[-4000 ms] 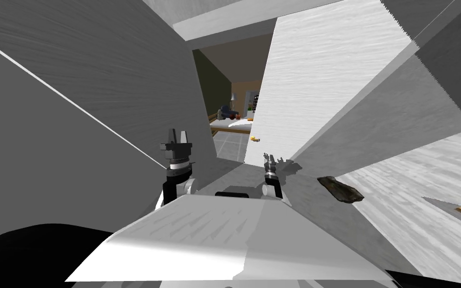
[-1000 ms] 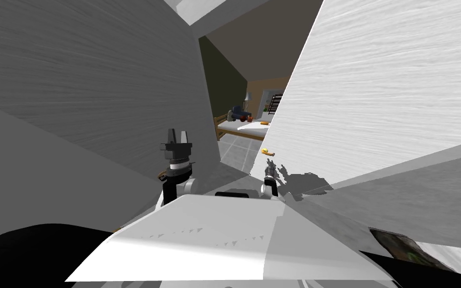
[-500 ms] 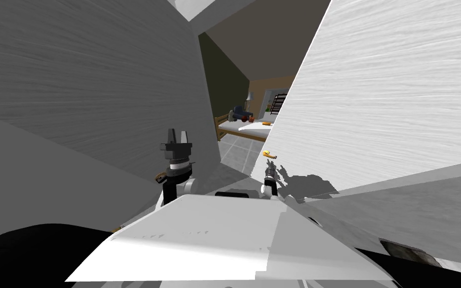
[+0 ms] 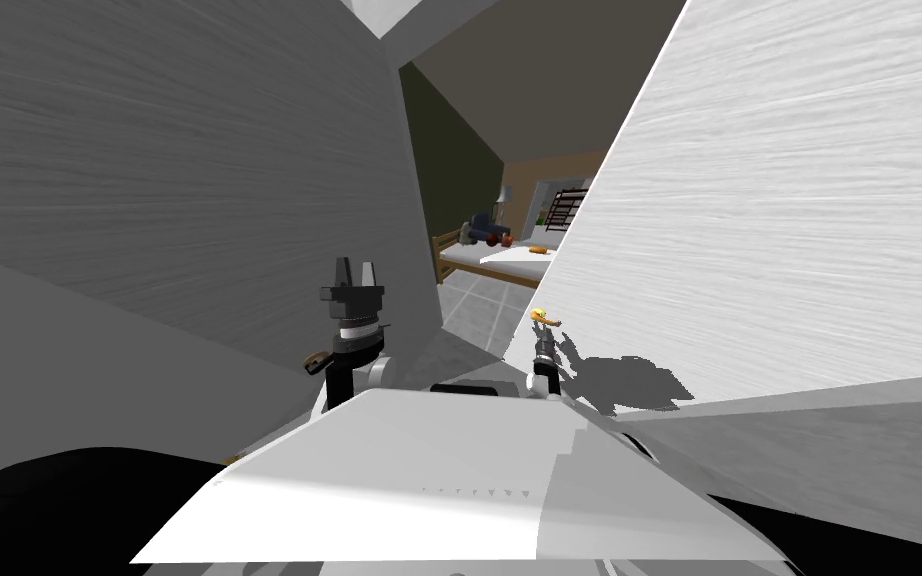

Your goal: Pull the door open

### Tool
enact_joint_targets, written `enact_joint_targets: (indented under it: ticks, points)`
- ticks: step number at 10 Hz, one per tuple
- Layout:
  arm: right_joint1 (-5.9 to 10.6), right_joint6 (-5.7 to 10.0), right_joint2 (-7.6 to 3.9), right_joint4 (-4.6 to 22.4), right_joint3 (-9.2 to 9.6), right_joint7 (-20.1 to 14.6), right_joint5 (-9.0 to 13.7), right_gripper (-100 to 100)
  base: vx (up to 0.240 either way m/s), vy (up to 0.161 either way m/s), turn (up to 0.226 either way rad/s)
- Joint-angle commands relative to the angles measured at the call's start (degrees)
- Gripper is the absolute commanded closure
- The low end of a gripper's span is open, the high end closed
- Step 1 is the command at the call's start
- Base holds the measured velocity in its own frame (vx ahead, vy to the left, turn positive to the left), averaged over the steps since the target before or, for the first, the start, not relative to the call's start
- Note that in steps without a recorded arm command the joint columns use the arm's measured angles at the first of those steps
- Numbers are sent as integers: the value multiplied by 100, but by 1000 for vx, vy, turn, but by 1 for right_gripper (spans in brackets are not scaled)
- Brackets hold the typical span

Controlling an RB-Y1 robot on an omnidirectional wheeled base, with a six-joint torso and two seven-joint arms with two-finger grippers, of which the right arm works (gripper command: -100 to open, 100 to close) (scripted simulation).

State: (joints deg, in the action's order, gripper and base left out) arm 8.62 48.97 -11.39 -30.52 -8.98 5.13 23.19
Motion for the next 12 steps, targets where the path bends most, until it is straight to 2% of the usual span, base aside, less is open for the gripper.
enact_joint_targets:
  ticks: [1, 3, 4, 6, 7, 8, 9, 10, 11, 12]
  points:
    - [-137, -114, -5, -236, -7, 16, 7, -100, 65, 1, -12]
    - [-313, -33, -256, -174, -24, -265, 50, -100, 147, -10, 111]
    - [-313, -33, -256, -174, -24, -265, 50, -100, 133, -20, 40]
    - [-454, 32, -458, -124, -38, -491, 84, -100, 155, -10, 88]
    - [-454, 32, -458, -124, -38, -491, 84, -100, 131, -20, 40]
    - [-564, 82, -615, -86, -49, -666, 111, -100, 155, -33, 104]
    - [-599, 98, -664, -73, -52, -721, 119, -100, 207, -8, 102]
    - [-548, 88, -611, -67, -53, -655, 113, -100, 92, 1, 14]
    - [-548, 88, -611, -67, -53, -655, 113, 100, -15, -3, -11]
    - [-548, 88, -611, -67, -53, -655, 113, 100, -35, 0, -5]
